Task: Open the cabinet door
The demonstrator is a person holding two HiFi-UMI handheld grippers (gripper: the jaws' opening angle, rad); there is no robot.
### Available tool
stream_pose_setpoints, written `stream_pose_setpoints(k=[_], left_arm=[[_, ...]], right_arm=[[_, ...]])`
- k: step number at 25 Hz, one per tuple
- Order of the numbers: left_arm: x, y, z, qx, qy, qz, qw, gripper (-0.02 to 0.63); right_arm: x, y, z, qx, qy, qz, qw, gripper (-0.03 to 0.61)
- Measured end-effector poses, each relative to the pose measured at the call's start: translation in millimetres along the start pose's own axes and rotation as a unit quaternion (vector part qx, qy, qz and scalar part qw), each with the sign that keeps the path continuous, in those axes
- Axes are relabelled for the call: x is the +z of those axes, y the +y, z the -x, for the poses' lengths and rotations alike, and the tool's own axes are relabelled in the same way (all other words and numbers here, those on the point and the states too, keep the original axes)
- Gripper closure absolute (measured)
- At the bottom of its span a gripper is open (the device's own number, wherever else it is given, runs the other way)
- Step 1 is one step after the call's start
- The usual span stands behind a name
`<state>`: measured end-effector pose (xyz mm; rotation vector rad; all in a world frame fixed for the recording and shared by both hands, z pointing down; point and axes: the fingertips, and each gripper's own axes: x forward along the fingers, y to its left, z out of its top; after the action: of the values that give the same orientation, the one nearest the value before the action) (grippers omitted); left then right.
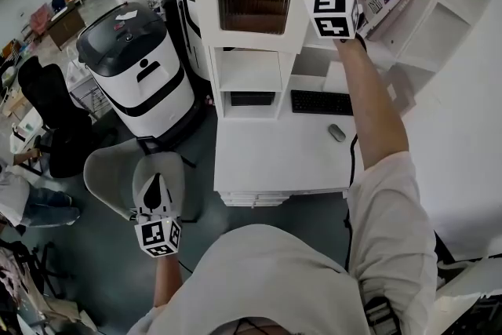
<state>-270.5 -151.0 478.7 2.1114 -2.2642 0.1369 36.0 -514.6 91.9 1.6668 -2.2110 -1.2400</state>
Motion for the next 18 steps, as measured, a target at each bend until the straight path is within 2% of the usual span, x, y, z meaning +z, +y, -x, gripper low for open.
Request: stream_pose_setpoints(k=[18], left_arm=[[3,-9,-7,-0.012,0.002,-0.006,0.9999,0.615]], right_arm=[[19,7,27,0.006,-0.037,0.097,0.995,0.505]])
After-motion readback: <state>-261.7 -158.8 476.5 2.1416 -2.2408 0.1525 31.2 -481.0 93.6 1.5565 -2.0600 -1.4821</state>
